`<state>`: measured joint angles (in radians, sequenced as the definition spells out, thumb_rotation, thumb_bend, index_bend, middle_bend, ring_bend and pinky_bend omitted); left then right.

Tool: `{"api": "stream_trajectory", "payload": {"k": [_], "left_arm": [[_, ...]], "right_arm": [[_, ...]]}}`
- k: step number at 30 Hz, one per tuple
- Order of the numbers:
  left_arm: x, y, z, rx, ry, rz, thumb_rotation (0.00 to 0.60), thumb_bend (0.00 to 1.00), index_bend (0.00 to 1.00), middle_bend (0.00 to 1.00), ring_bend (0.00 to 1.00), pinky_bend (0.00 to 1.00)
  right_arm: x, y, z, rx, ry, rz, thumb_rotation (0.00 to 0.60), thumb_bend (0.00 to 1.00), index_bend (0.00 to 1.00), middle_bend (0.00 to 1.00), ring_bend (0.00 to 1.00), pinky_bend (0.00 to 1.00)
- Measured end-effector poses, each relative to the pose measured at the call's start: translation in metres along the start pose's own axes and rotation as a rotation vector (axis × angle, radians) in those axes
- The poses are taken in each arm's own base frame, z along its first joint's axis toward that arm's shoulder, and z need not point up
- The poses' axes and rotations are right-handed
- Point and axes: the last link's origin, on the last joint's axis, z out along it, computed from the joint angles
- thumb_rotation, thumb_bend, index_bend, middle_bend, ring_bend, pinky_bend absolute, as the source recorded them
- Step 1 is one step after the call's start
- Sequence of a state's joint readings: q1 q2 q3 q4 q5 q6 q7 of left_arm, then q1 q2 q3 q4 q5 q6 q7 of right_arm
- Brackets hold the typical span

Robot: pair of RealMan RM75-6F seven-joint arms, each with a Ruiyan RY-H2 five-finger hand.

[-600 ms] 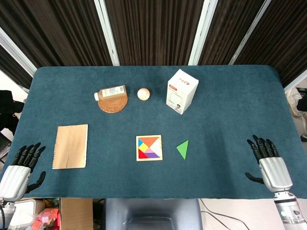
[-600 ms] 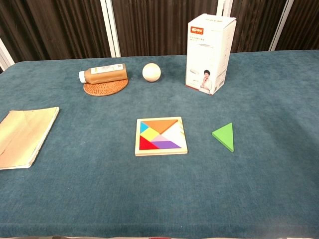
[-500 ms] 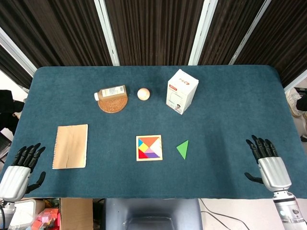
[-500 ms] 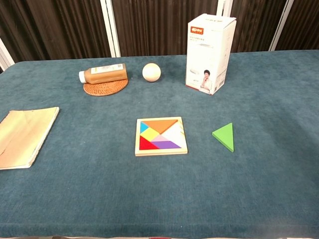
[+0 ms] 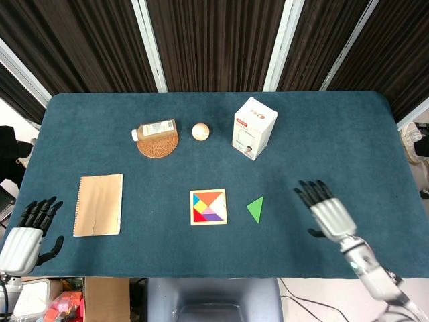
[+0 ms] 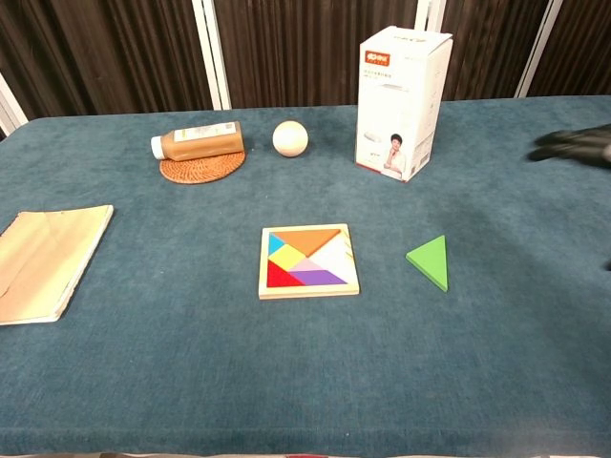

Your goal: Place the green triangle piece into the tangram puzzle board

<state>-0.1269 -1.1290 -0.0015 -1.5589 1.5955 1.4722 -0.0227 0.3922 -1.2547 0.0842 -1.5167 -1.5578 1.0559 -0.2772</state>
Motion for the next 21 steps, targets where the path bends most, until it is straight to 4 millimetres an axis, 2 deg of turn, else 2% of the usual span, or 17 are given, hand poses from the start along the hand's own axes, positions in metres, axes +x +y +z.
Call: {"api": "stream_trajectory", "payload": {"k": [5, 6, 9, 12, 16, 21], "left_arm": [[0.001, -0.004, 0.003, 0.024, 0.014, -0.005, 0.600, 0.46, 0.00, 0.00, 0.00, 0.03], [0.001, -0.004, 0.004, 0.025, 0.014, -0.006, 0.600, 0.46, 0.00, 0.00, 0.00, 0.03], [0.001, -0.006, 0.004, 0.034, 0.015, -0.003, 0.600, 0.47, 0.00, 0.00, 0.00, 0.03], [0.002, -0.008, 0.006, 0.038, 0.020, -0.005, 0.600, 0.46, 0.00, 0.00, 0.00, 0.03], [0.004, -0.010, 0.007, 0.032, 0.030, -0.013, 0.600, 0.46, 0.00, 0.00, 0.00, 0.03], [0.004, -0.011, 0.007, 0.035, 0.030, -0.014, 0.600, 0.46, 0.00, 0.00, 0.00, 0.03]], "right_arm": [[0.004, -0.032, 0.056, 0.119, -0.049, -0.143, 0.600, 0.17, 0.24, 0.00, 0.00, 0.00], [0.005, -0.035, 0.062, 0.126, -0.051, -0.153, 0.600, 0.18, 0.26, 0.00, 0.00, 0.00], [0.005, -0.039, 0.070, 0.133, -0.052, -0.169, 0.600, 0.25, 0.35, 0.00, 0.00, 0.00], [0.001, -0.054, 0.085, 0.178, -0.065, -0.223, 0.600, 0.30, 0.42, 0.00, 0.00, 0.00], [-0.009, -0.080, 0.106, 0.246, -0.084, -0.313, 0.600, 0.32, 0.42, 0.00, 0.00, 0.00], [-0.019, -0.087, 0.114, 0.252, -0.106, -0.337, 0.600, 0.36, 0.43, 0.00, 0.00, 0.00]]}}
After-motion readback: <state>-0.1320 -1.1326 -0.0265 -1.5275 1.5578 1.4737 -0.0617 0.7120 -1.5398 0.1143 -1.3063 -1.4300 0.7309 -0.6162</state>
